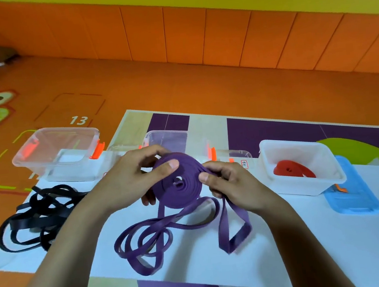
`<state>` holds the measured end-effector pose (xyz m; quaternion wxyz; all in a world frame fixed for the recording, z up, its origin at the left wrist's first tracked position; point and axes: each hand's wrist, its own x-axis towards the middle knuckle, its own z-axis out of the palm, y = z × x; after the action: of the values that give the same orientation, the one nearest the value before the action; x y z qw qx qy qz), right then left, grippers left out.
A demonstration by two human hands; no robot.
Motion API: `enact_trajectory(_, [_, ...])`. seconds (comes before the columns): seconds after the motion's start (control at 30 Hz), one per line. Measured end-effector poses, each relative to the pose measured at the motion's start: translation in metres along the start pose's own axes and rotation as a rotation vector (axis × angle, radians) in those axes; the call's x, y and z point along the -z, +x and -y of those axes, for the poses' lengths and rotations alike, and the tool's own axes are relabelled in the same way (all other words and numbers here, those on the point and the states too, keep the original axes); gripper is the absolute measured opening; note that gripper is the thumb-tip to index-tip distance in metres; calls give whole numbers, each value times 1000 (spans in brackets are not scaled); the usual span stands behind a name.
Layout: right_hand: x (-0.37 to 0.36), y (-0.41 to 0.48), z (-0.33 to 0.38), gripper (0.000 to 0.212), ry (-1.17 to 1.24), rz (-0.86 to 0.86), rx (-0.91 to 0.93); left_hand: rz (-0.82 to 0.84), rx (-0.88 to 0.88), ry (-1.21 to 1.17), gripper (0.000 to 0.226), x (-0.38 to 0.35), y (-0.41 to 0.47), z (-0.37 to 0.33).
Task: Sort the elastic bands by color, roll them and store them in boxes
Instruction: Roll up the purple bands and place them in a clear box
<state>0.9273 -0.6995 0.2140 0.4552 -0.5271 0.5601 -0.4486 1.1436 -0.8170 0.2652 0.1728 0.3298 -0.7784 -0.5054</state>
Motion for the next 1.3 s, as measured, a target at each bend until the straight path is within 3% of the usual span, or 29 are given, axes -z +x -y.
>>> enact_trajectory(0.1, [4, 4, 2, 15, 55, -22, -26, 28, -27, -15, 23, 0, 6, 2])
enact_trajectory(0.33, [16, -4, -30, 18, 62, -24, -212, -346, -30, -116, 20, -4, 12, 18])
enact_trajectory(0.7, [21, -24, -69, 33, -69, 90, -319, -652, 34, -229, 24, 10, 17, 41])
enact_trajectory(0.8, [17, -21, -73, 28, -78, -29, -318, -675, 31, -231, 26, 11, 16, 42])
enact_trajectory(1.03, [19, -11, -80, 17, -154, -579, -353, -710, 39, -223, 29, 8, 14, 50])
enact_trajectory(1.1, [20, -9, -83, 23, -243, -598, -339, -715, 43, -217, 30, 6, 13, 51])
enact_trajectory(1.3, [15, -9, -96, 21, -434, -405, -395, -684, 13, -199, 28, 5, 10, 49])
